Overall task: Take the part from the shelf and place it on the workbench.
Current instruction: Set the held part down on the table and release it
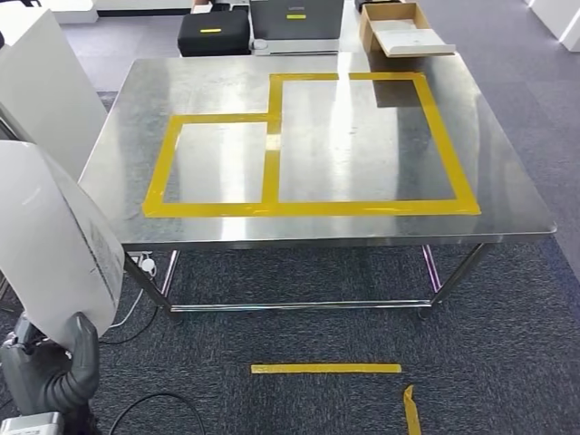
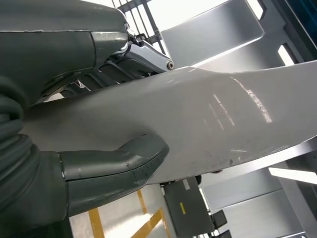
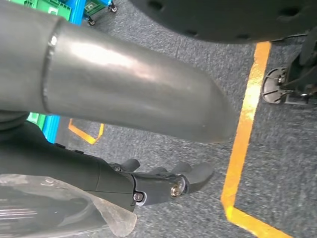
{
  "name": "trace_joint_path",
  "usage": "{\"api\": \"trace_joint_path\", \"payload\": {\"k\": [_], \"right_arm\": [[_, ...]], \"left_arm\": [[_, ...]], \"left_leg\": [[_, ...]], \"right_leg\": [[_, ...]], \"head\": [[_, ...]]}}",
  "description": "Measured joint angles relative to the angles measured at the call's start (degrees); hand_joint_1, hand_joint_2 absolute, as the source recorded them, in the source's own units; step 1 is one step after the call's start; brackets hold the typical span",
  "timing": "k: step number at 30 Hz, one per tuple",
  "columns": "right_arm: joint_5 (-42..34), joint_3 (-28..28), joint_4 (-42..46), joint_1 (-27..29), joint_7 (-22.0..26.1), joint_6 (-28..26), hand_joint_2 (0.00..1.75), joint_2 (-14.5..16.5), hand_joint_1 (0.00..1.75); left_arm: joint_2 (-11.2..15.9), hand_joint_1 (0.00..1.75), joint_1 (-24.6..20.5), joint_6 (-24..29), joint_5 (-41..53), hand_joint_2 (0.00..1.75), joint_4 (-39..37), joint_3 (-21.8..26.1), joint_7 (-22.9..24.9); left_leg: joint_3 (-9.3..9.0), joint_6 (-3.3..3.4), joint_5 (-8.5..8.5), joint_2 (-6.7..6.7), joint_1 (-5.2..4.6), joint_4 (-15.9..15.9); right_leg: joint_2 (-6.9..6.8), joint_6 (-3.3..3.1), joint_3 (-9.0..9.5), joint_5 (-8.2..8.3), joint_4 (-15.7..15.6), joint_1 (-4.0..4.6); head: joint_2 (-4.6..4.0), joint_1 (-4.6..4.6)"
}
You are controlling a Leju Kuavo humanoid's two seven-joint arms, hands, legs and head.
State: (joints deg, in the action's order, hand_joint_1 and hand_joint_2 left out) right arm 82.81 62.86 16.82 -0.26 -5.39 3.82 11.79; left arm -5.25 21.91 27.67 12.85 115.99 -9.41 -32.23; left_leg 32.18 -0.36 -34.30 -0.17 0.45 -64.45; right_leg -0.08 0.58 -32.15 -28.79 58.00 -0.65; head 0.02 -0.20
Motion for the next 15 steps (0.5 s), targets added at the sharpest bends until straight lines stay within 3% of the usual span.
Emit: {"api": "trace_joint_path", "payload": {"k": [2,3,4,6,8,10,13,15], "right_arm": [[0.04,0.03,-0.20,-0.15,0.01,0.05,0.00,-0.01,0.00],[0.08,0.04,-0.31,-0.19,0.01,0.08,0.00,-0.02,0.00],[0.15,0.05,-0.39,-0.20,0.00,0.10,0.00,-0.02,0.00],[0.28,0.07,-0.56,-0.19,-0.01,0.11,0.00,-0.03,0.00],[0.34,0.08,-0.70,-0.25,-0.01,0.11,0.00,-0.07,0.00],[0.37,0.11,-0.78,-0.38,-0.01,0.11,0.00,-0.14,0.00],[0.59,0.18,-0.85,-0.58,-0.03,0.13,0.00,-0.31,0.00],[0.84,0.20,-0.89,-0.67,-0.13,0.14,0.00,-0.43,0.00]], "left_arm": [[0.15,1.75,-0.01,0.02,-0.09,1.75,-0.01,0.01,-0.01],[0.23,1.75,0.01,0.04,-0.13,1.75,-0.02,0.01,-0.01],[0.31,1.75,0.01,0.05,-0.17,1.75,-0.02,0.01,-0.01],[0.39,1.75,-0.01,0.09,-0.28,1.75,-0.02,0.01,-0.01],[0.42,1.75,-0.11,0.11,-0.46,1.75,-0.02,-0.01,-0.05],[0.46,1.75,-0.15,0.14,-0.60,1.75,-0.04,-0.03,-0.14],[0.50,1.75,-0.15,0.23,-0.78,1.75,-0.06,-0.04,-0.28],[0.48,1.75,-0.18,0.25,-0.99,1.75,-0.06,-0.08,-0.35]], "left_leg": [[3.67,-0.39,-2.81,0.02,0.14,-7.13],[4.98,-0.50,-3.13,0.02,0.19,-9.36],[5.46,-0.55,-2.36,0.02,0.24,-9.73],[3.48,-0.48,1.86,0.03,0.36,-4.46],[0.63,-0.20,4.67,0.02,0.32,2.22],[-0.23,0.38,4.71,-0.02,0.13,4.64],[-0.30,1.56,4.97,-0.02,0.17,5.23],[-0.42,2.12,5.10,0.08,0.30,5.50]], "right_leg": [[-0.05,-0.39,0.21,-0.23,-0.04,0.00],[-0.04,-0.44,0.31,-0.33,-0.04,0.00],[-0.01,-0.44,0.44,-0.43,-0.03,-0.01],[0.09,-0.25,0.88,-0.68,-0.03,-0.03],[0.17,0.24,1.10,-1.02,0.11,0.19],[0.17,0.88,1.00,-1.11,0.13,0.37],[0.08,1.84,0.64,-1.57,0.53,0.18],[0.09,2.29,-1.59,-3.97,4.80,0.09]], "head": [[0.00,-0.06],[0.00,-0.08],[0.00,-0.07],[0.00,-0.08],[0.00,-0.06],[0.00,0.04],[0.00,0.18],[0.00,0.46]]}}
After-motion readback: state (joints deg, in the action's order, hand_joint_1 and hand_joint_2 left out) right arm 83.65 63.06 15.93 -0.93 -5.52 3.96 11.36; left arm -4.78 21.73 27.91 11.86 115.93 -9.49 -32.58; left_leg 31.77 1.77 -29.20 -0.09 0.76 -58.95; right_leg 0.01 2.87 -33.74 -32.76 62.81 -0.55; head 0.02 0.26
